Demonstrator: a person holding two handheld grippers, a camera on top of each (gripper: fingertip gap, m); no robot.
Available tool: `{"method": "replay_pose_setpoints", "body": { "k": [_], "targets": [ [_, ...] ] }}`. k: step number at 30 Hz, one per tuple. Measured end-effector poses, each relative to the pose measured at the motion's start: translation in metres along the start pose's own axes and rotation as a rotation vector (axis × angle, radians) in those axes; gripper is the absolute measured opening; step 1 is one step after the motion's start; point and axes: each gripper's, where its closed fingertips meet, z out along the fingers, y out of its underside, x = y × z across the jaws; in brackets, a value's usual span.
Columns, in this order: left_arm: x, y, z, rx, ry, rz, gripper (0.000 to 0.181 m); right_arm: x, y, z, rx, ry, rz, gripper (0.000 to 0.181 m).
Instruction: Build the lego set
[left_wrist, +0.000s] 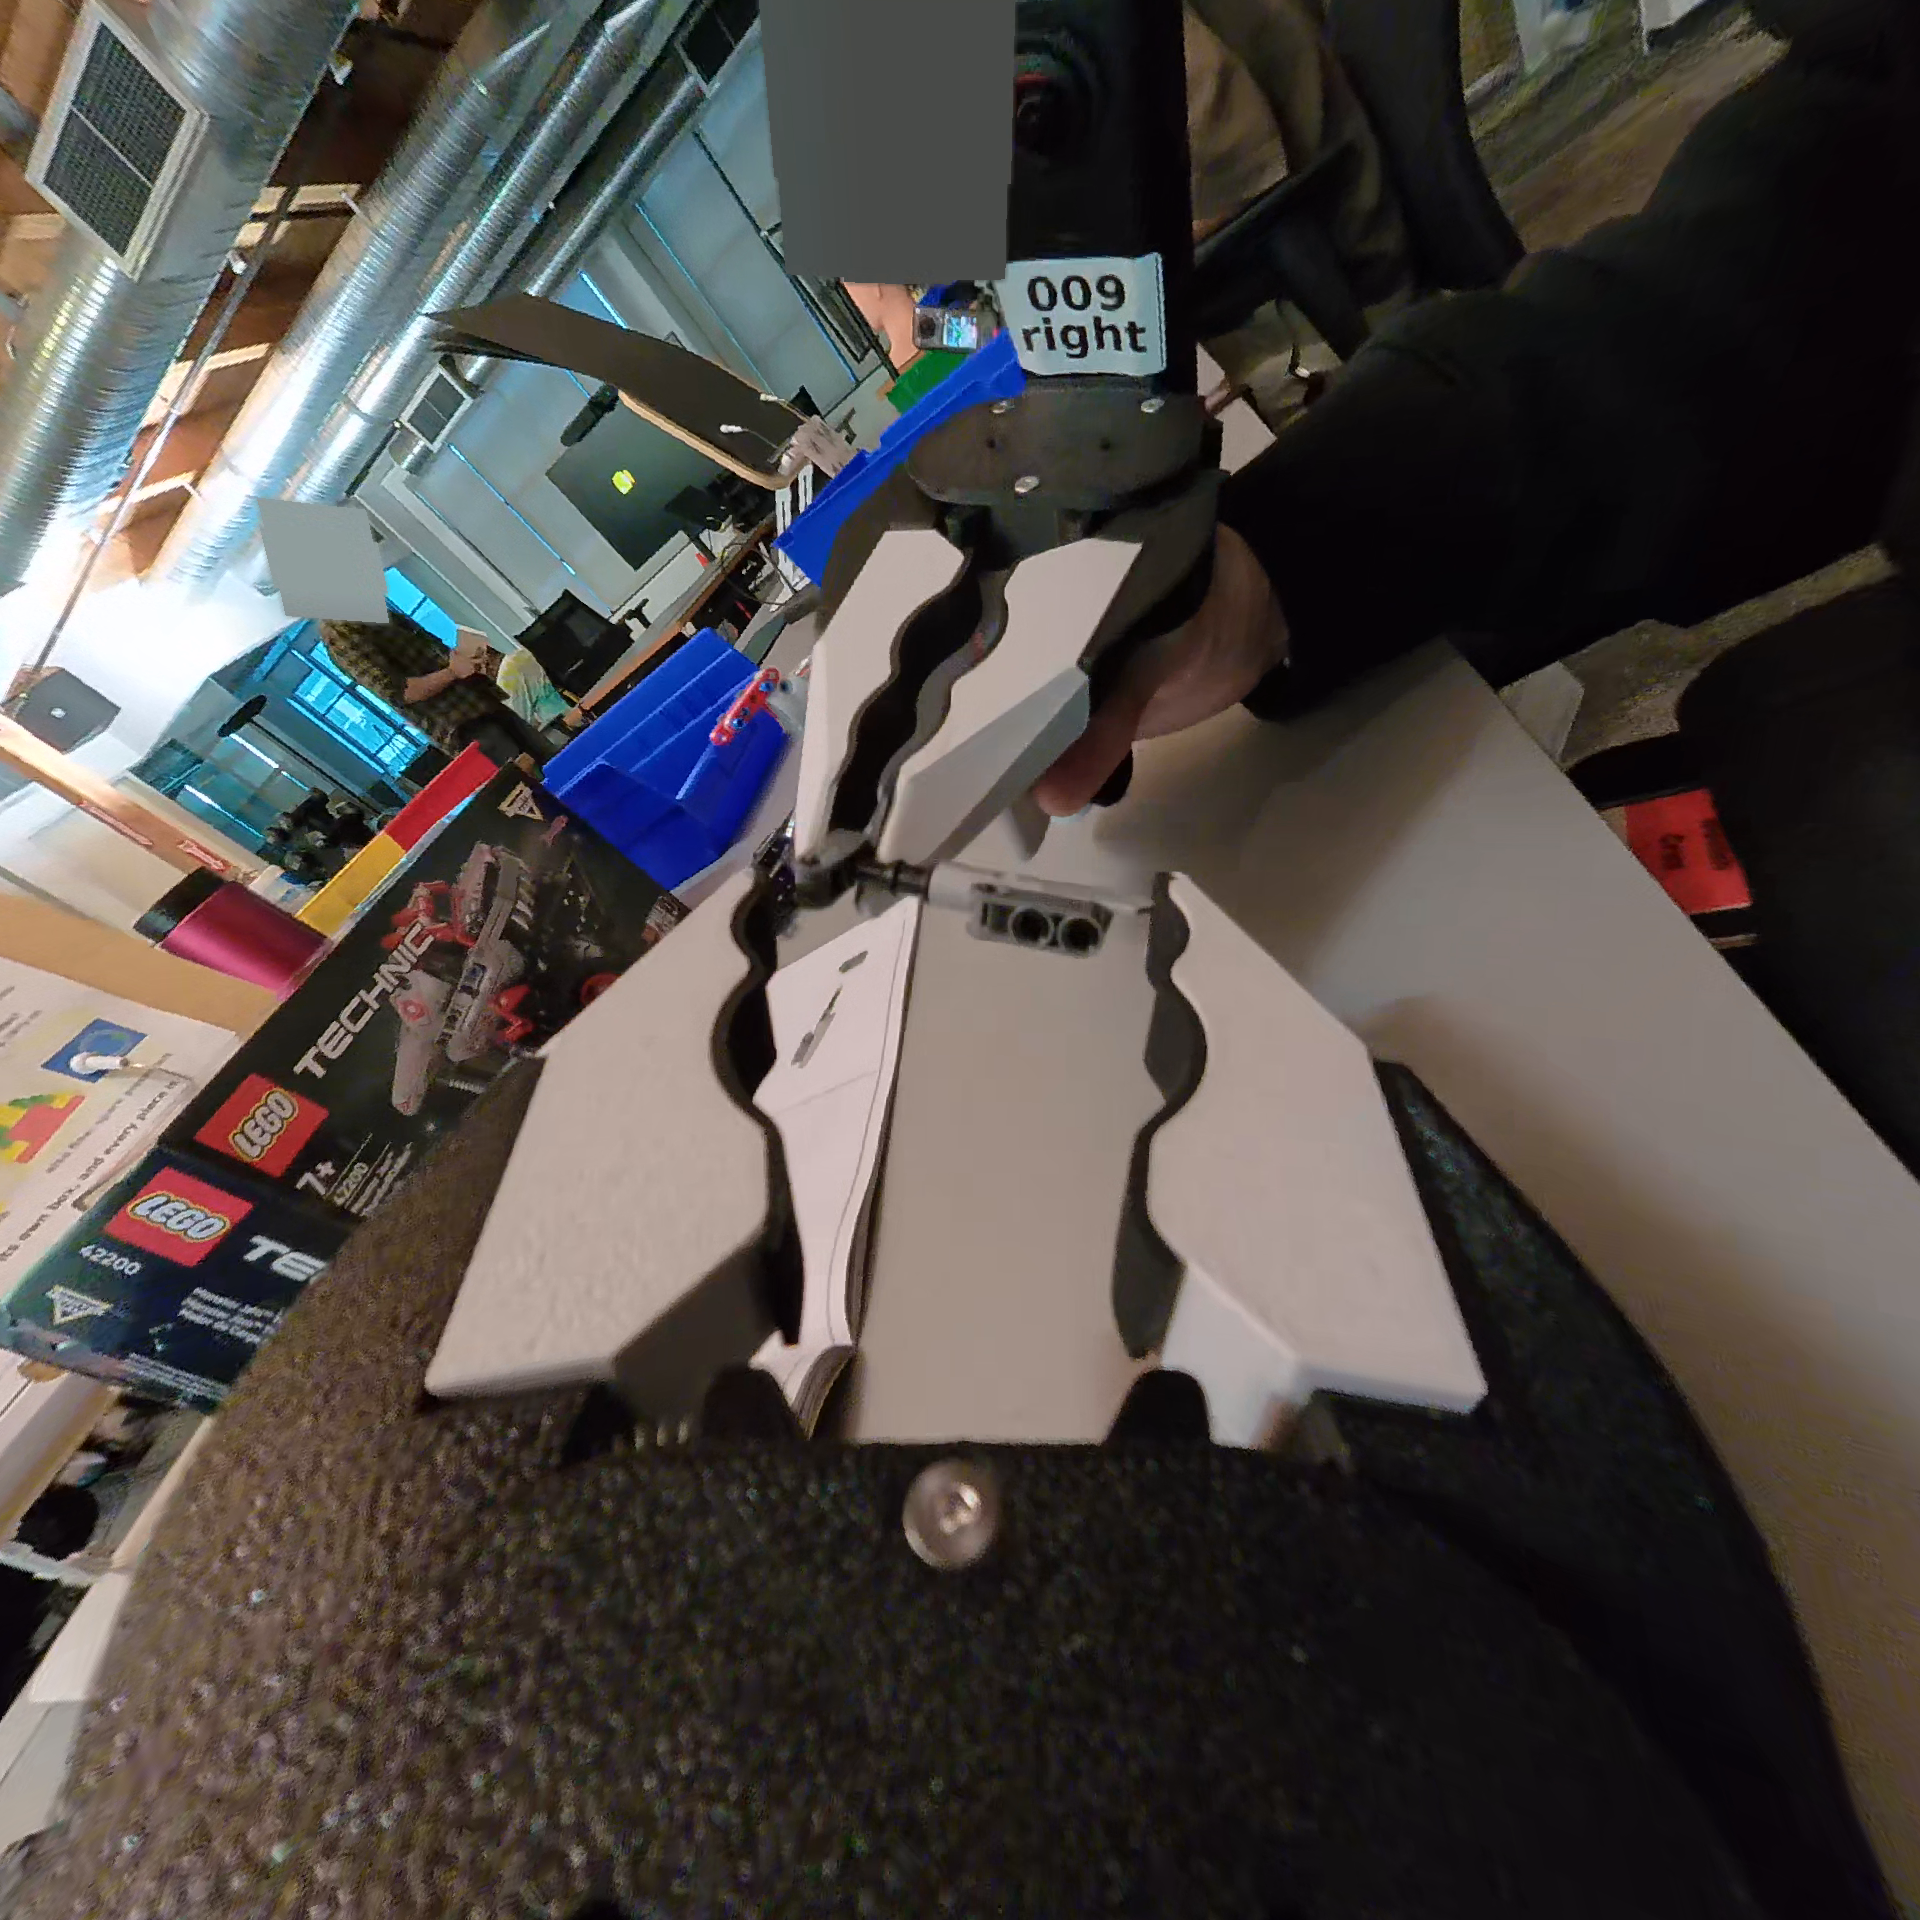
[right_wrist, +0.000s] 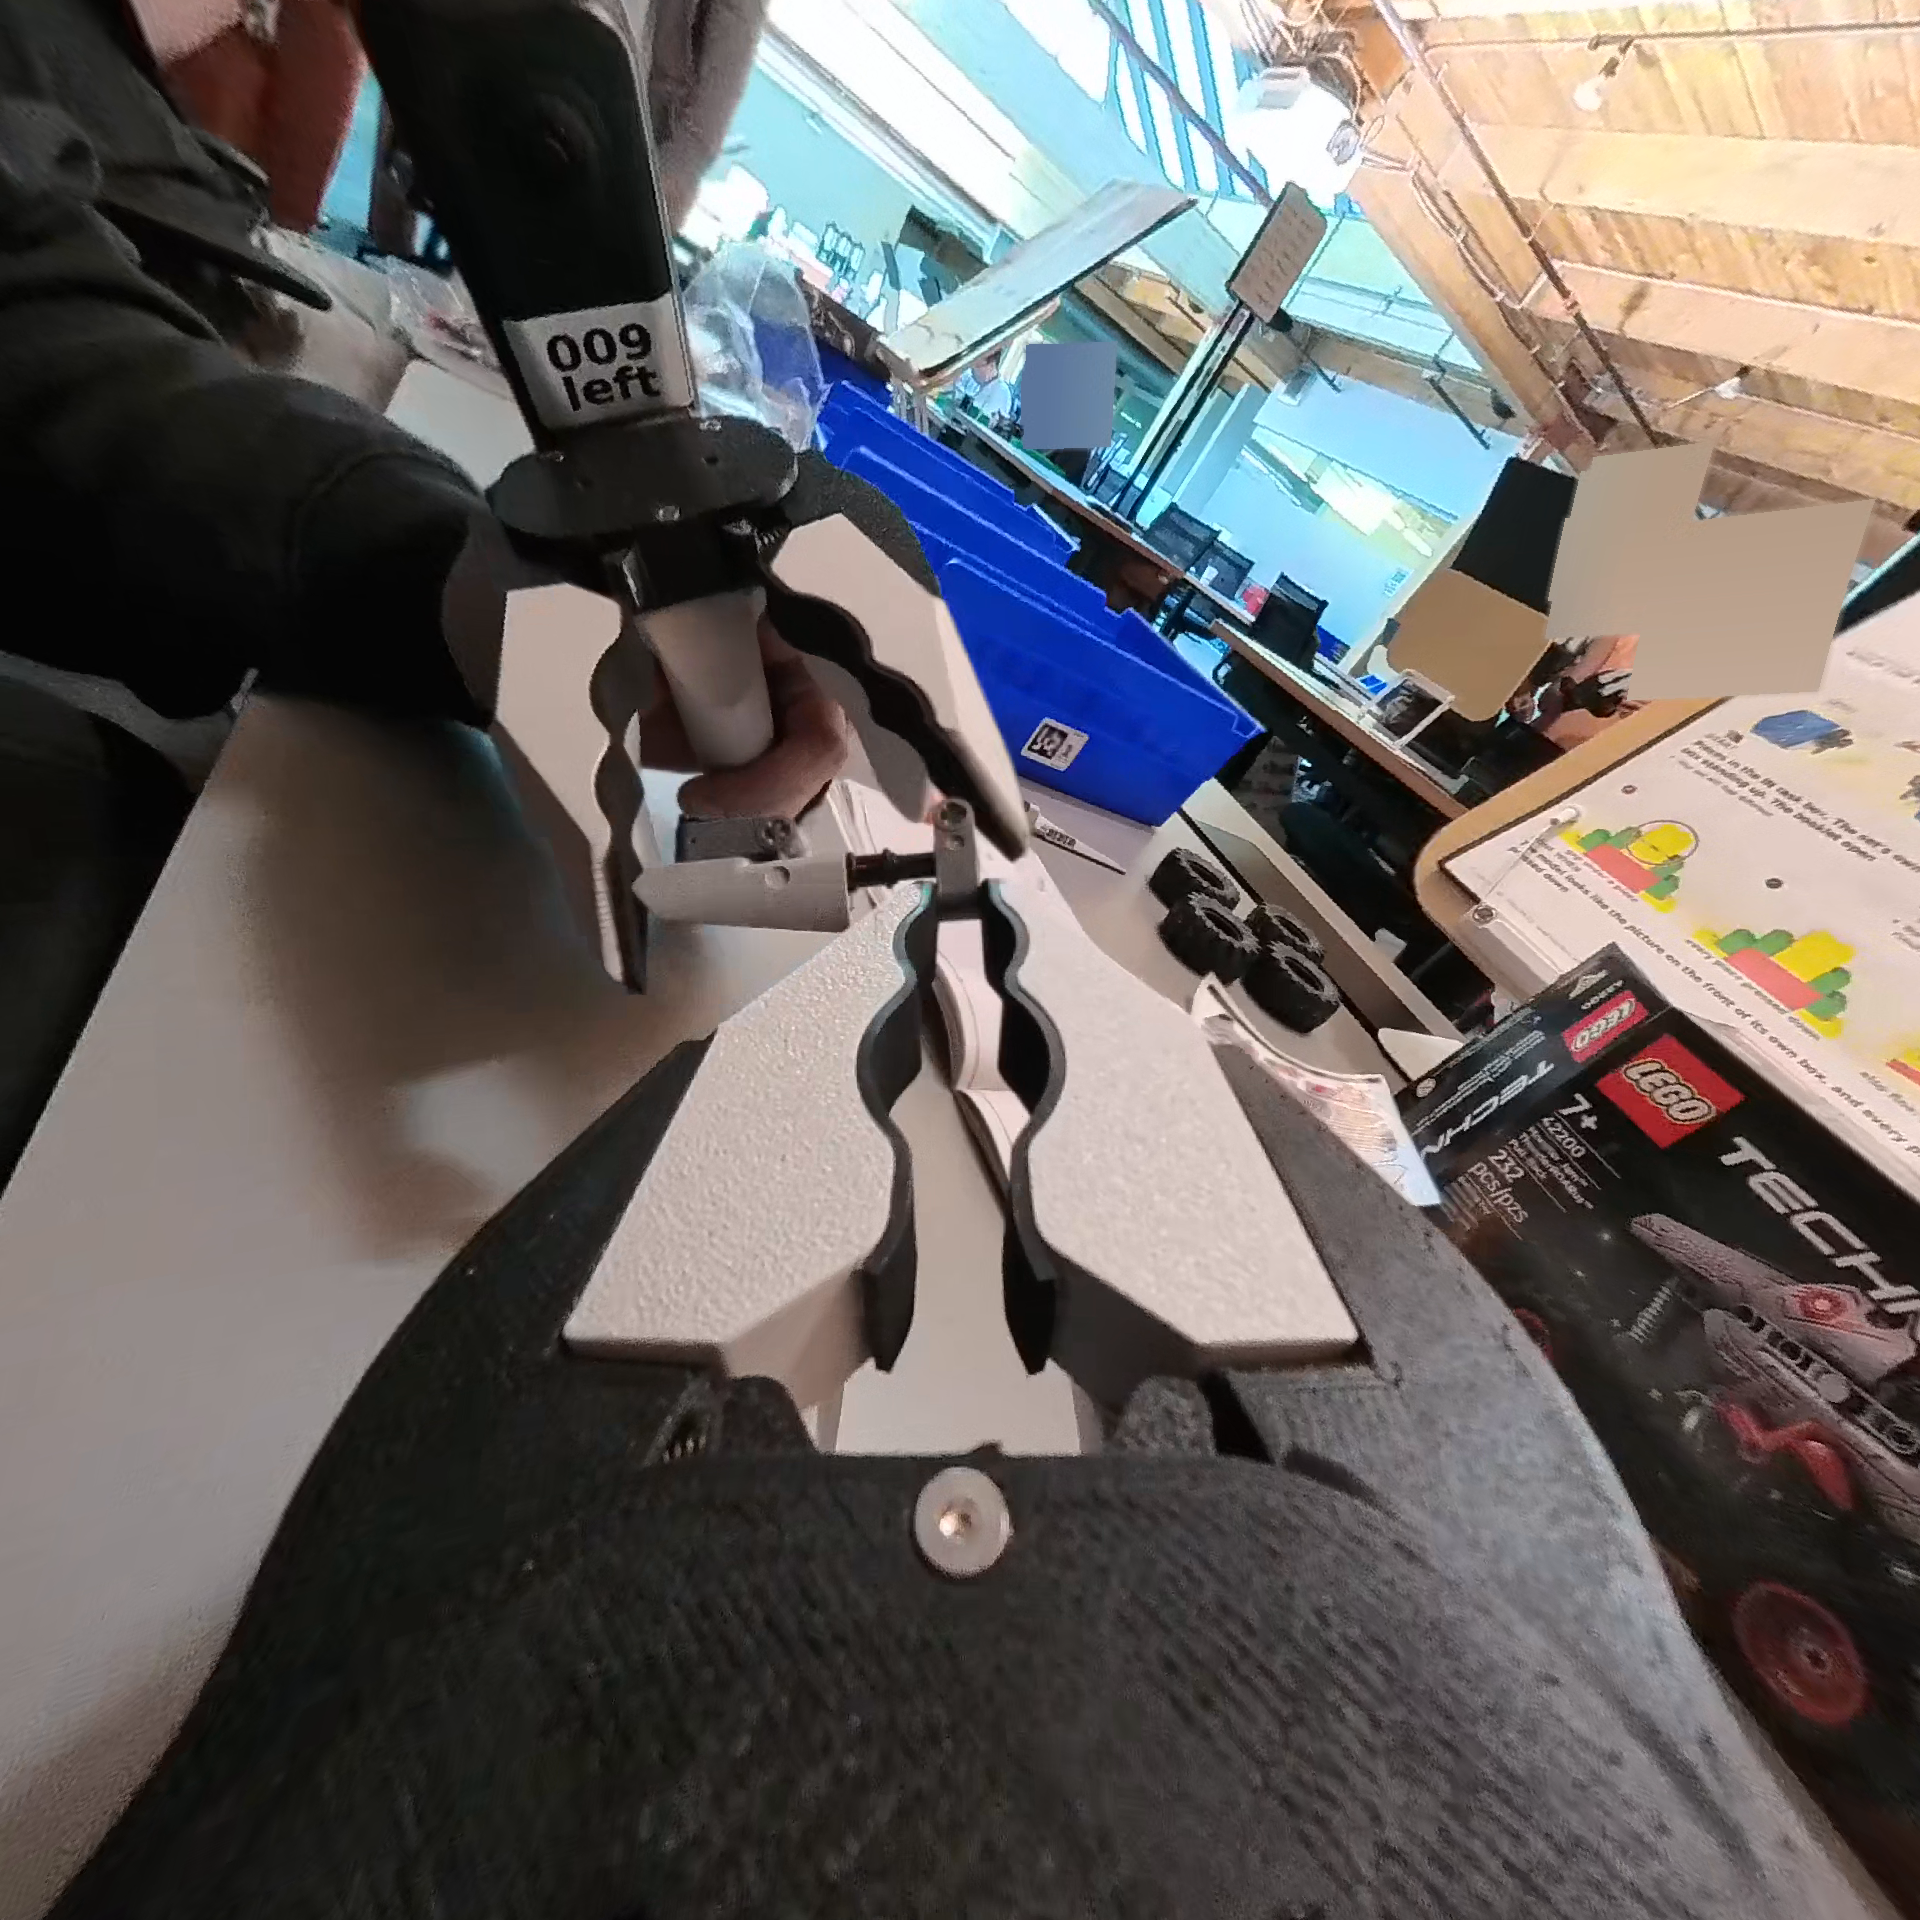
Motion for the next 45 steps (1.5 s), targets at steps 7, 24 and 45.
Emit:
{"method": "replay_pose_setpoints", "body": {
  "k": [7,24,45],
  "targets": [
    [0.003,0.012,0.003,-0.075,-0.01,0.046,0.067,-0.002,0.01,0.006,-0.033,0.027,-0.032,0.007],
    [0.004,0.02,0.004,-0.128,-0.006,0.005,0.067,-0.002,0.018,0.008,-0.056,0.036,0.0,0.006],
    [0.006,0.039,0.007,-0.247,-0.021,0.137,0.064,-0.006,0.035,-0.001,-0.215,-0.063,-0.139,0.012]
  ]
}}
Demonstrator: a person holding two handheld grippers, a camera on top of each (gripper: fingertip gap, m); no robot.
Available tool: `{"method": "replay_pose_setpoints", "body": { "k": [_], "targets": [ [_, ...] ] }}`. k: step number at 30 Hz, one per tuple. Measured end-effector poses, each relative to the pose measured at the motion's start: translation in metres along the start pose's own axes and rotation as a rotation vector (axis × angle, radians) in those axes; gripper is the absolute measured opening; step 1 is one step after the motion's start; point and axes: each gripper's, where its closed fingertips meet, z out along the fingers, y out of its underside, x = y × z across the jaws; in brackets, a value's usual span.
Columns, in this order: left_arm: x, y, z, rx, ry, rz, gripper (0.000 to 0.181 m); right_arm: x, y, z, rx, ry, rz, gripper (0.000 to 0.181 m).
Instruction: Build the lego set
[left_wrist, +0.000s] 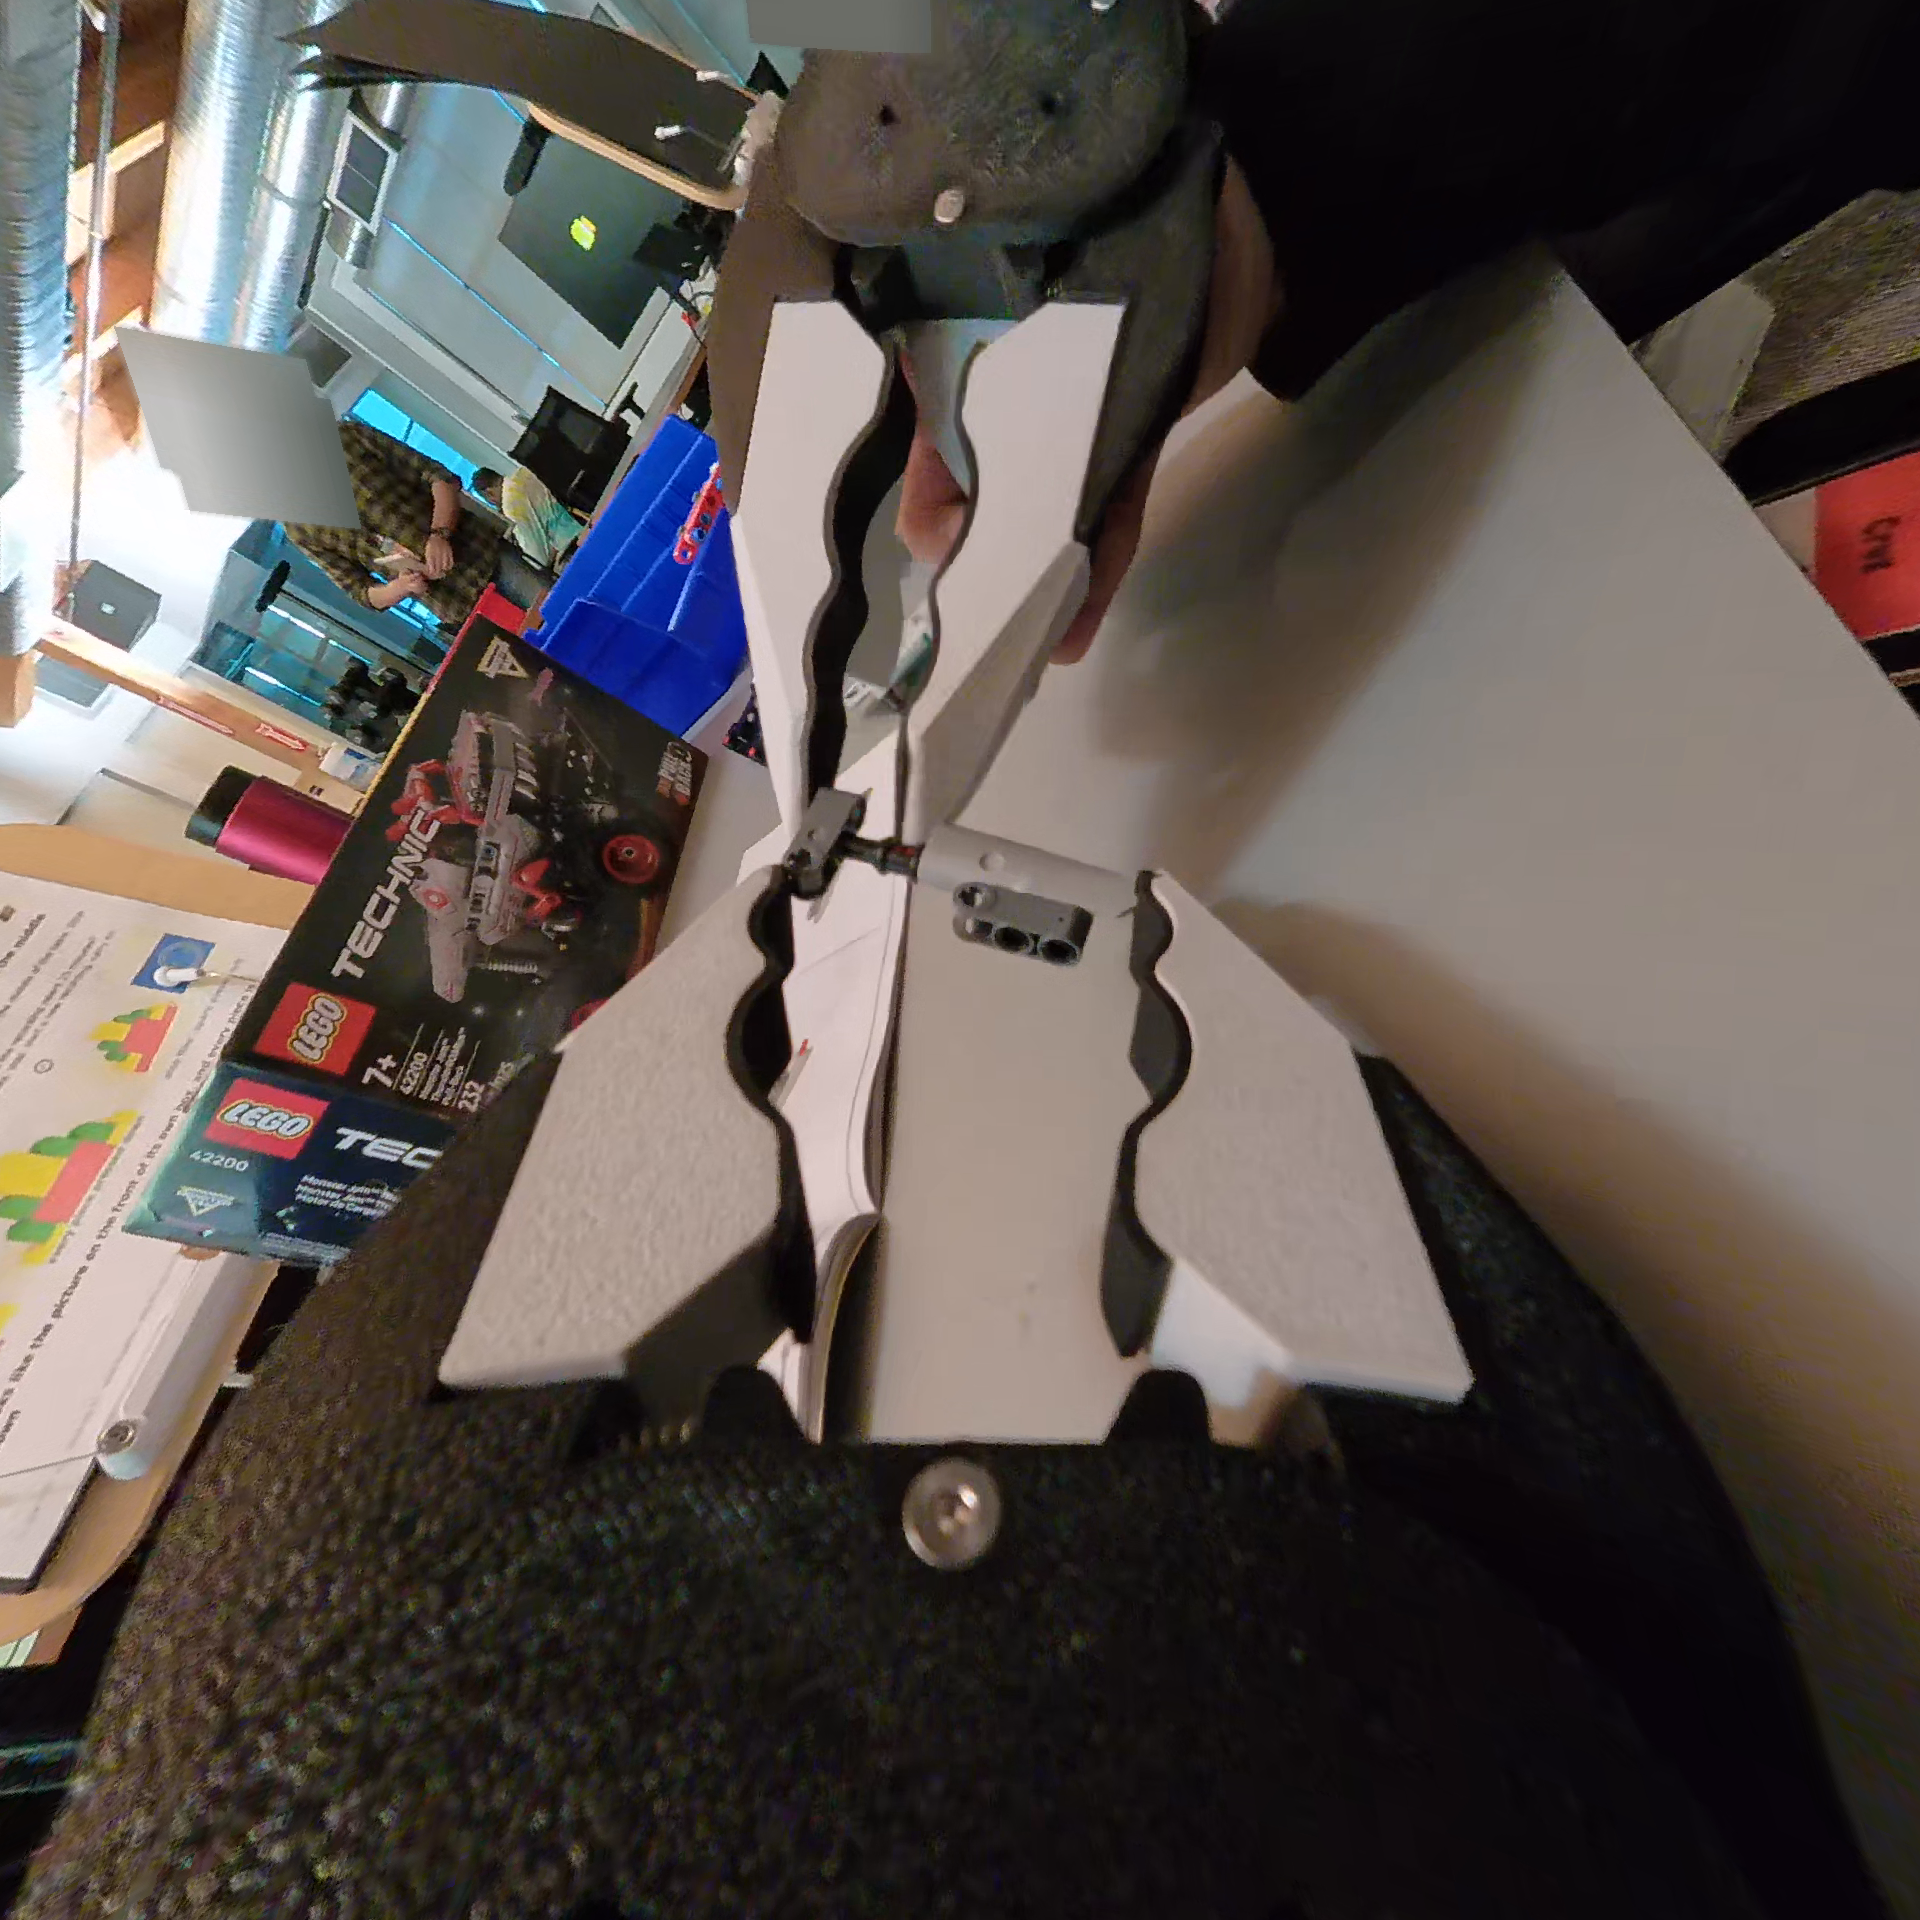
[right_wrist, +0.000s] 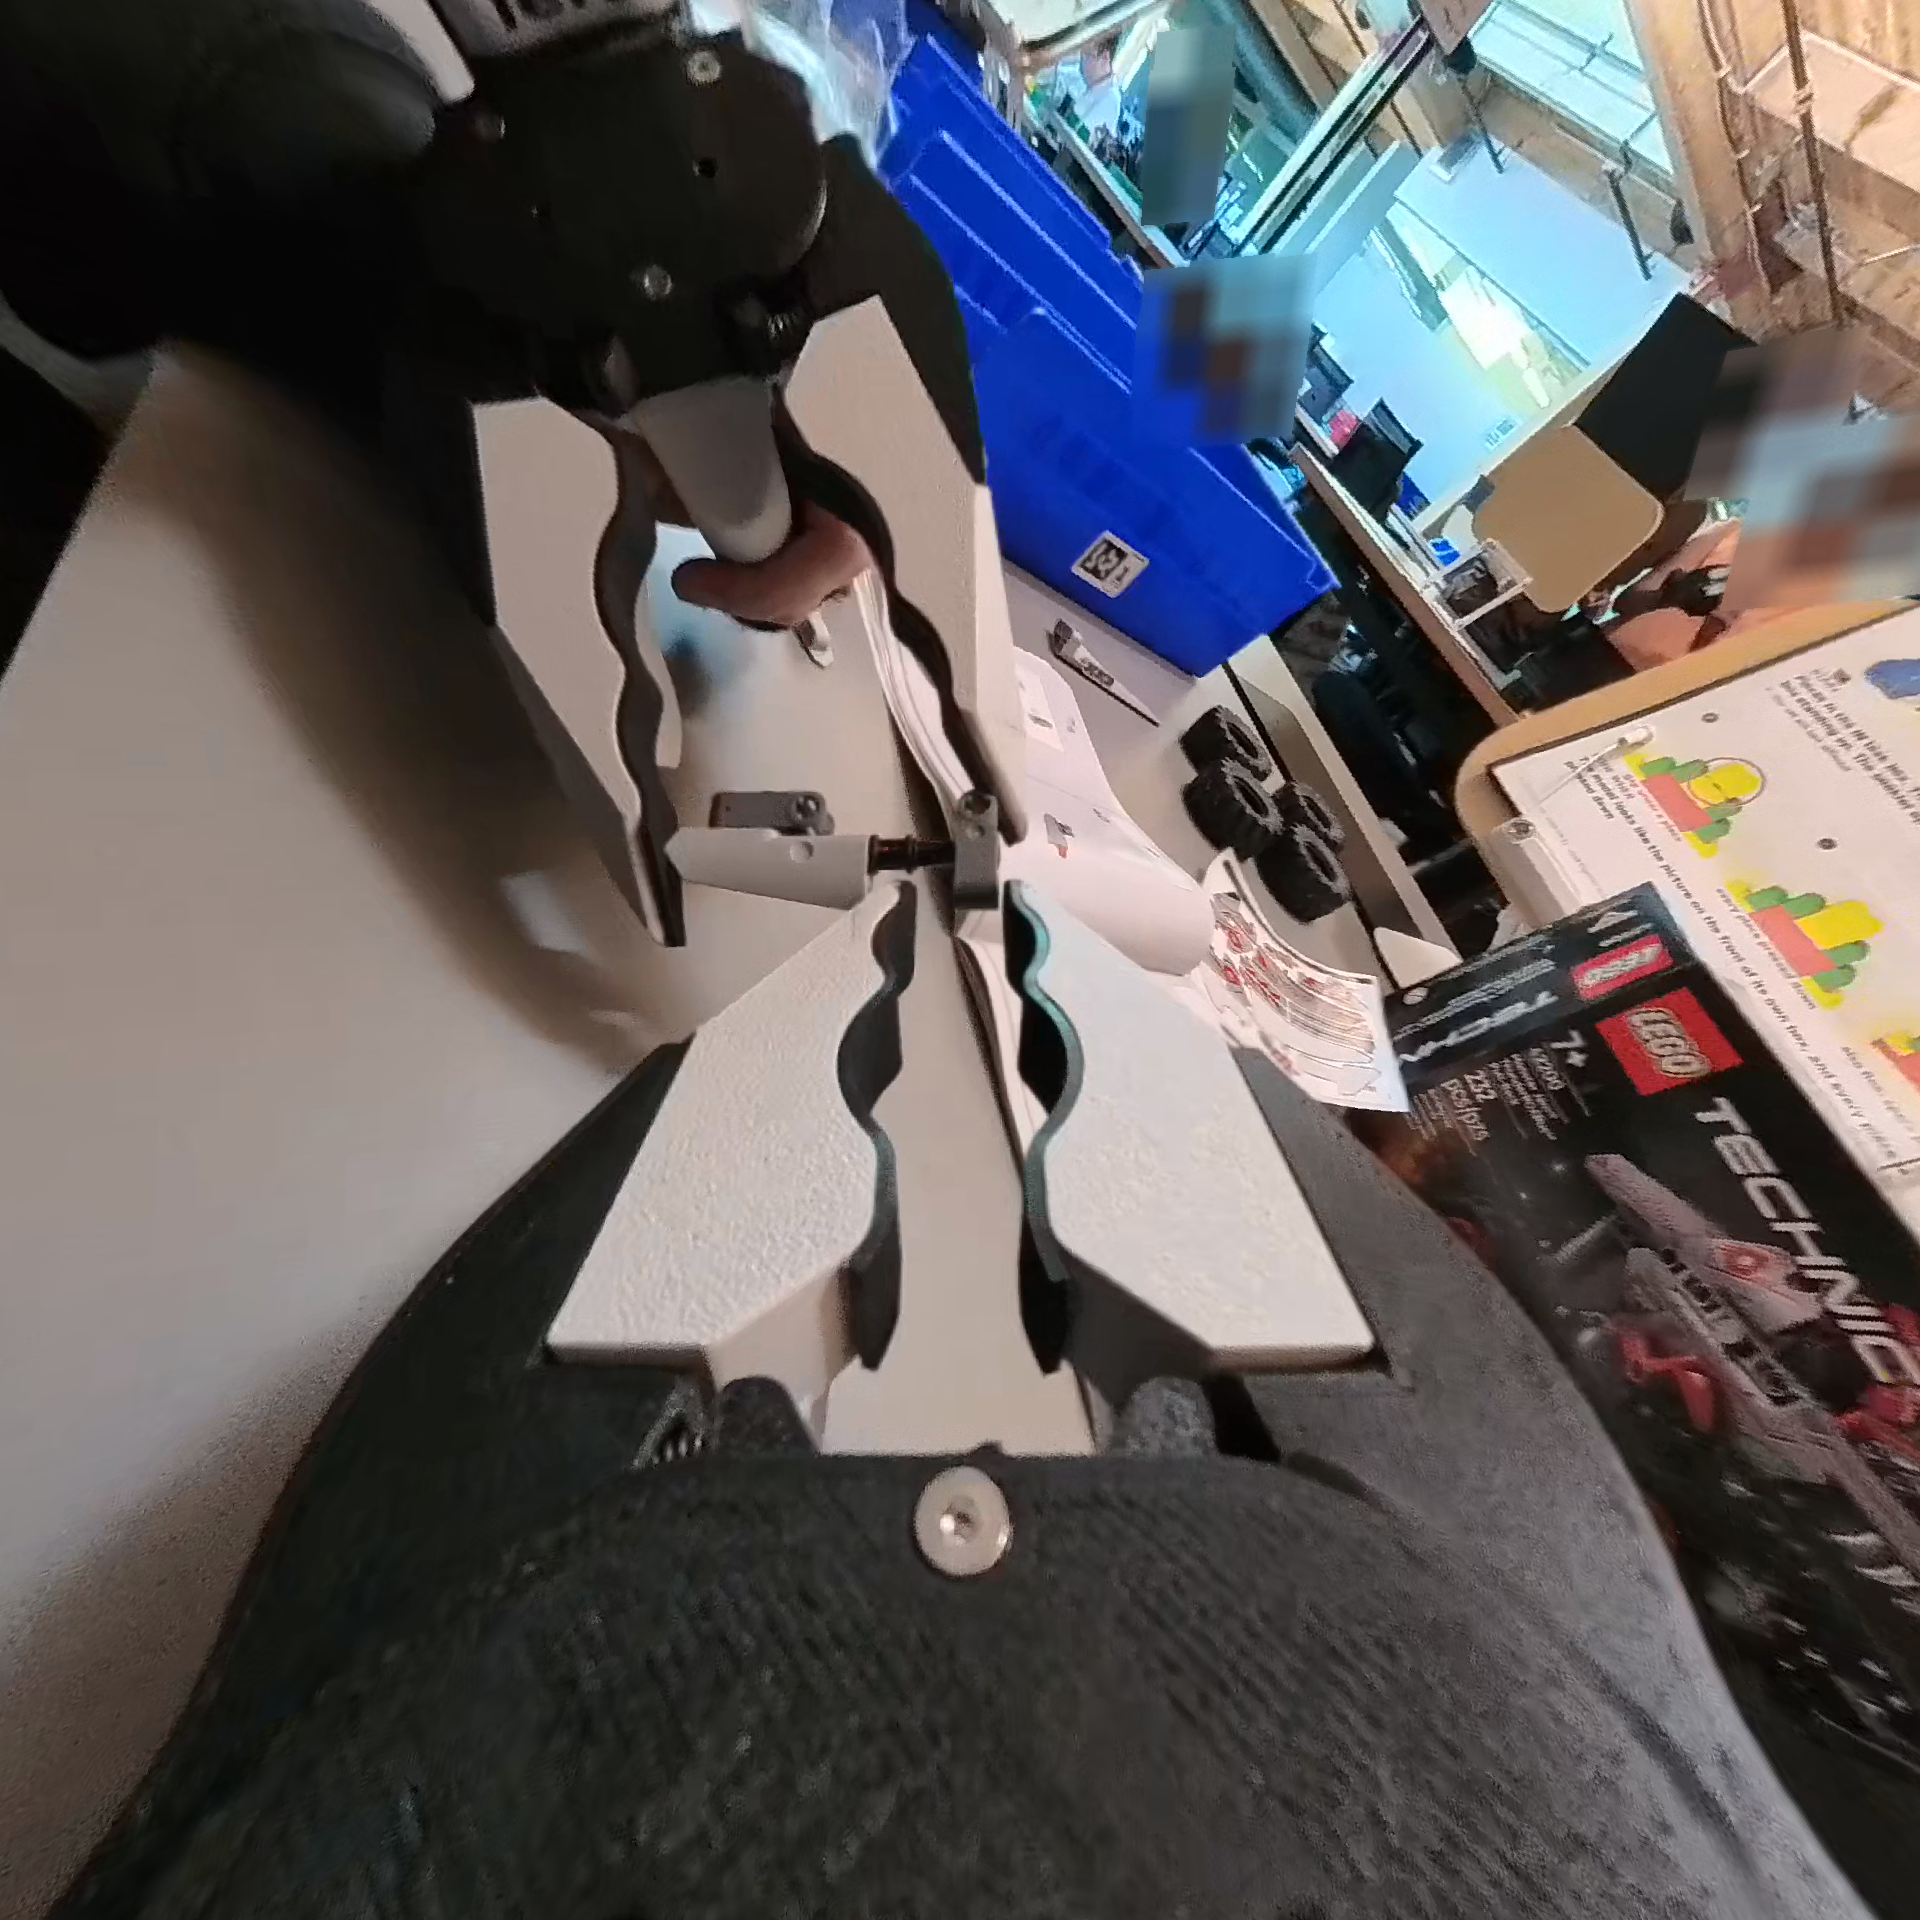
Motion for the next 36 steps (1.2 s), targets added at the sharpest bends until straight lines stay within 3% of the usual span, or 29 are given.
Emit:
{"method": "replay_pose_setpoints", "body": {
  "k": [7,12,36],
  "targets": [
    [0.003,0.015,0.005,-0.105,-0.001,0.044,0.064,-0.004,0.014,0.006,-0.152,0.001,-0.121,0.011],
    [0.007,0.025,0.008,-0.172,-0.001,0.109,0.064,-0.003,0.023,0.01,-0.223,0.005,-0.083,0.006],
    [0.013,0.028,0.007,-0.192,0.033,0.075,0.062,-0.01,0.028,0.016,-0.198,0.004,-0.033,0.007]
  ]
}}
